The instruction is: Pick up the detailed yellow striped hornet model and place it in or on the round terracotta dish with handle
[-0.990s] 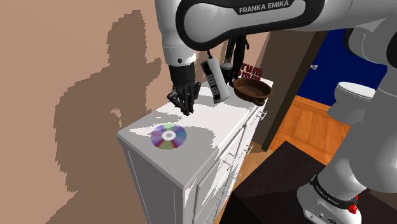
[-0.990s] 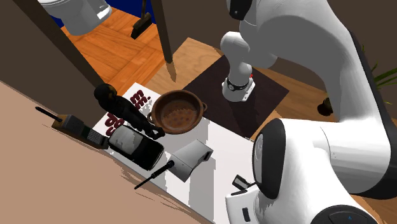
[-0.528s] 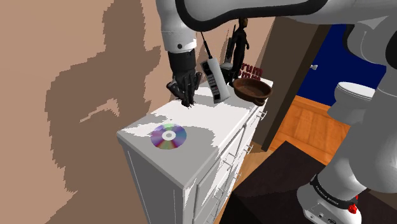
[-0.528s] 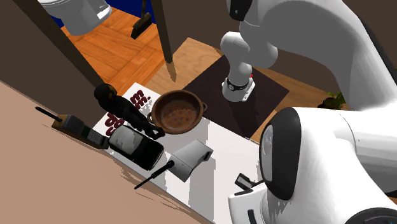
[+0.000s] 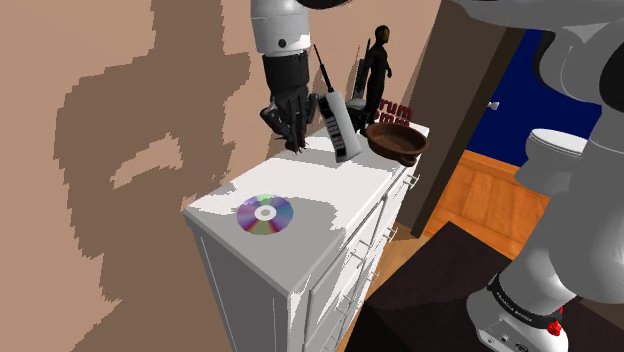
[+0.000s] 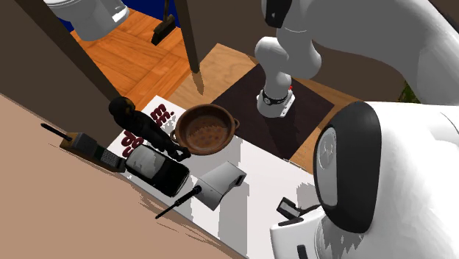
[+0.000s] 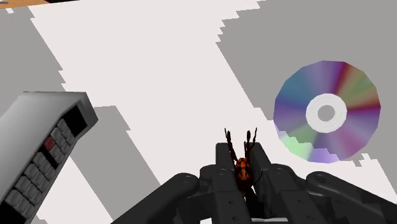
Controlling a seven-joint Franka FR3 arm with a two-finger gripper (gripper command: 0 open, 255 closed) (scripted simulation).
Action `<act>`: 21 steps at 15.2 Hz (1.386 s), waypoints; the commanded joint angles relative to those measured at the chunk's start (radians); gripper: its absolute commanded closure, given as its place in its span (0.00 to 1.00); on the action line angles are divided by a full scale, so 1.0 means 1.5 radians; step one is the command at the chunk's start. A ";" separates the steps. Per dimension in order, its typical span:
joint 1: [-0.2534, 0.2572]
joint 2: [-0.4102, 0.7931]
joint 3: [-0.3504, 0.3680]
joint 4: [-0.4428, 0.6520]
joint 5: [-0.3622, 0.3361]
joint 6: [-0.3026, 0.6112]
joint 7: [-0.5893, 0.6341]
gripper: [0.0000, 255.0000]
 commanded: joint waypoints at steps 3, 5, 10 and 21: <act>0.006 0.014 0.002 0.057 -0.005 -0.044 0.004 1.00; 0.009 0.022 0.002 0.083 -0.008 -0.063 0.006 1.00; -0.056 -0.089 -0.027 -0.055 0.024 -0.028 -0.079 1.00; -0.147 -0.251 -0.124 -0.238 0.037 0.001 -0.270 1.00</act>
